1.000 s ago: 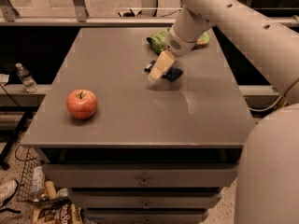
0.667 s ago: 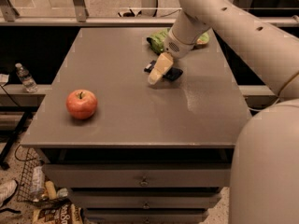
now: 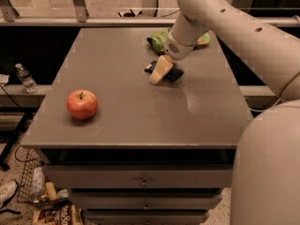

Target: Move rxbar blueberry near apple

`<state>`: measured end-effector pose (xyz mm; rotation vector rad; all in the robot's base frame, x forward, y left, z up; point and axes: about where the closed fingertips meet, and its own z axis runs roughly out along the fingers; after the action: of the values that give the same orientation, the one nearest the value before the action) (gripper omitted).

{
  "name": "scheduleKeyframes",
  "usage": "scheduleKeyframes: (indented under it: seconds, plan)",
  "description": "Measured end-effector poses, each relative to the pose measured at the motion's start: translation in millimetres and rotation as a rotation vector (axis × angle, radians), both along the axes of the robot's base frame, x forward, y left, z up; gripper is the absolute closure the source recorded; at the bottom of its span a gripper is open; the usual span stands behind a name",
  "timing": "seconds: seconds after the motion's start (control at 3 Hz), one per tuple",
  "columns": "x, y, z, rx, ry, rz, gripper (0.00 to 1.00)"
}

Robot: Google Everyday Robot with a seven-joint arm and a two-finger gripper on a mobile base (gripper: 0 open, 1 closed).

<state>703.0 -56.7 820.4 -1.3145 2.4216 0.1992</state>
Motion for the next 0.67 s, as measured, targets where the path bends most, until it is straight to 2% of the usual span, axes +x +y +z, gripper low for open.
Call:
scheduleKeyframes:
  seconds: [0.67]
  plan:
    - [-1.2, 1.0, 10.7, 0.001, -0.010, 0.001, 0.88]
